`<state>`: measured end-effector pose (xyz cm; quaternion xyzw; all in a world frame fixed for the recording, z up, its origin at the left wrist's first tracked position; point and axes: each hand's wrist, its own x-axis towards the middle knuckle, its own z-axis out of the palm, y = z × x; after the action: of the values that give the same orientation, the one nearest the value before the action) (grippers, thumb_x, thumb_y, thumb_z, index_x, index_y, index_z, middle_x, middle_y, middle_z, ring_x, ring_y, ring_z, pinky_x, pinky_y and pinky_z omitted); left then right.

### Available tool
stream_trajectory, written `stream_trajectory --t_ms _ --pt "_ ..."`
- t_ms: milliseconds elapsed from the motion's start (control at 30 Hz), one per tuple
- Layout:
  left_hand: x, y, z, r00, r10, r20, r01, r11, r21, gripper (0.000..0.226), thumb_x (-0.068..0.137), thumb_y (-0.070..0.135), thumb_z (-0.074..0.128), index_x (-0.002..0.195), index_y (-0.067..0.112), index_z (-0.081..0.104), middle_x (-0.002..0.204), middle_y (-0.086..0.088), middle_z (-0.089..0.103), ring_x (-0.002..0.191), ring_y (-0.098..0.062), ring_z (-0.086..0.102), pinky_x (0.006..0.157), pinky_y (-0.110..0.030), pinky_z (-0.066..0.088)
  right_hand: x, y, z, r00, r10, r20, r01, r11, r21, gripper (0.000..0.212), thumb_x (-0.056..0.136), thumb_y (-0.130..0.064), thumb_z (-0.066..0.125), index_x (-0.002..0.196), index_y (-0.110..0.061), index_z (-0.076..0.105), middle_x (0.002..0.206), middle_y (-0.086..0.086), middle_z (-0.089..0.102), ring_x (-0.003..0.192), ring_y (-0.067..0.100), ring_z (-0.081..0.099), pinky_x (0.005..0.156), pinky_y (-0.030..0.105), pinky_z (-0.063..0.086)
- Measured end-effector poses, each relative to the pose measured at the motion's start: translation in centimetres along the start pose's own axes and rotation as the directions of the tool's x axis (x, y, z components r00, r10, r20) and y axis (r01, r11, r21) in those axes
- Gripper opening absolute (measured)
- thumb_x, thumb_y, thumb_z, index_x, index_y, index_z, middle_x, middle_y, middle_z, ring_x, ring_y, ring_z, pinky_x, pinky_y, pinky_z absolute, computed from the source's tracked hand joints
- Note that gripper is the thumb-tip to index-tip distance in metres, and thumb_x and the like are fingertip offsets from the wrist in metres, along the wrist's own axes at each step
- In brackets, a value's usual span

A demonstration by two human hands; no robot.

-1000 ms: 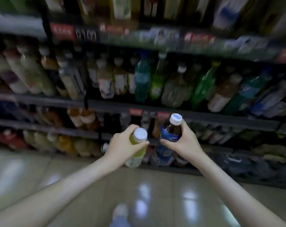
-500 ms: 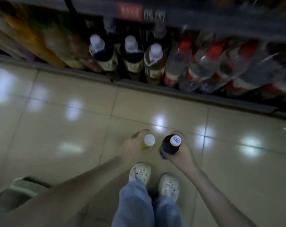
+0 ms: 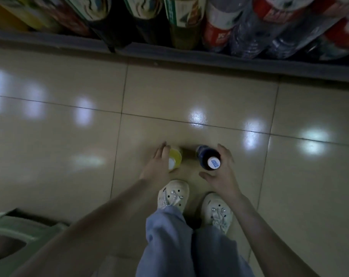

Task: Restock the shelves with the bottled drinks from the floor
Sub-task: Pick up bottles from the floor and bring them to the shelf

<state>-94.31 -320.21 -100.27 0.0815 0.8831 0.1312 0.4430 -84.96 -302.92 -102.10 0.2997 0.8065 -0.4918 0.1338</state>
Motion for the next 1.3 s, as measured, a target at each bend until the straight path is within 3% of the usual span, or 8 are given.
stream_trajectory --t_ms 100,367,567,833,933,1100,1200,1300 --pt "-3.7 2.5 -4.1 0.997 0.061 0.052 -0.062 0.998 0.027 0.084 0.089 0.034 0.064 0.152 0.018 0.011 0.161 -0.009 -0.005 0.147 -0.027 0.006 0.116 -0.044 0.019 -2.8 -4.5 -3.7 0.995 0.092 0.030 -0.090 0.994 -0.059 0.100 0.068 -0.001 0.083 0.148 -0.003 0.022 0.150 0.014 0.030 0.140 0.027 0.026 0.107 0.014 0.013" --pt "-20.3 16.8 -25.6 0.956 0.286 -0.058 -0.284 0.958 0.045 0.064 0.098 0.023 0.049 0.152 0.017 0.015 0.160 -0.007 0.009 0.138 -0.029 0.032 0.103 -0.033 0.032 -13.4 -28.3 -19.7 1.000 -0.025 0.000 0.024 0.982 -0.186 0.054 0.090 -0.006 0.060 0.140 -0.004 0.040 0.142 0.012 0.040 0.132 0.025 0.038 0.097 0.006 0.018" --pt "-34.5 28.1 -43.4 0.776 0.560 -0.291 -0.552 0.825 0.118 0.060 0.097 0.027 0.050 0.150 0.015 0.025 0.153 -0.007 0.029 0.135 -0.027 0.036 0.103 -0.036 0.039 -19.1 -46.4 -33.6 0.935 -0.244 -0.256 0.177 0.950 -0.258 0.052 0.090 -0.007 0.062 0.138 0.000 0.043 0.135 0.015 0.046 0.125 0.030 0.048 0.099 0.019 0.029" --pt "-46.5 40.6 -57.6 0.291 0.818 -0.496 -0.747 0.518 0.416 0.048 0.100 0.030 0.045 0.145 0.017 0.035 0.148 0.000 0.037 0.133 -0.016 0.037 0.099 -0.025 0.037 -23.3 -63.3 -51.3 0.663 -0.525 -0.534 0.365 0.849 -0.383 0.049 0.098 -0.025 0.052 0.144 -0.016 0.035 0.143 0.001 0.039 0.128 0.015 0.042 0.094 0.021 0.036" --pt "-49.3 44.9 -60.3 0.101 0.821 -0.562 -0.765 0.426 0.484 0.044 0.098 0.027 0.049 0.140 0.015 0.043 0.142 0.000 0.045 0.128 -0.014 0.044 0.096 -0.019 0.037 -24.5 -66.1 -56.9 0.523 -0.581 -0.624 0.430 0.811 -0.396 0.050 0.097 -0.023 0.054 0.143 -0.016 0.037 0.140 0.000 0.041 0.126 0.013 0.044 0.097 0.023 0.039" --pt "-52.1 52.5 -63.5 -0.255 0.694 -0.673 -0.715 0.333 0.615 0.041 0.093 0.019 0.059 0.133 0.011 0.052 0.133 -0.008 0.053 0.122 -0.022 0.051 0.097 -0.028 0.045 -25.5 -69.2 -65.8 0.275 -0.692 -0.667 0.490 0.698 -0.522 0.054 0.096 -0.020 0.056 0.145 -0.014 0.034 0.141 0.003 0.042 0.130 0.014 0.039 0.102 0.022 0.033" --pt "-52.7 56.6 -65.4 -0.313 0.599 -0.737 -0.648 0.432 0.627 0.049 0.092 0.021 0.060 0.139 0.015 0.047 0.141 -0.016 0.043 0.131 -0.031 0.041 0.102 -0.035 0.040 -24.9 -70.7 -70.0 0.155 -0.766 -0.624 0.510 0.603 -0.614 0.056 0.096 -0.020 0.056 0.146 -0.013 0.032 0.143 0.006 0.041 0.134 0.016 0.035 0.104 0.017 0.025" --pt "-52.9 59.8 -67.0 -0.160 0.512 -0.844 -0.639 0.598 0.484 0.061 0.095 0.034 0.054 0.149 0.033 0.026 0.154 -0.016 0.019 0.142 -0.033 0.016 0.108 -0.044 0.033 -23.7 -71.9 -72.6 0.103 -0.817 -0.568 0.550 0.522 -0.652 0.063 0.095 -0.020 0.058 0.149 -0.015 0.026 0.145 0.009 0.039 0.136 0.019 0.032 0.106 0.019 0.023"
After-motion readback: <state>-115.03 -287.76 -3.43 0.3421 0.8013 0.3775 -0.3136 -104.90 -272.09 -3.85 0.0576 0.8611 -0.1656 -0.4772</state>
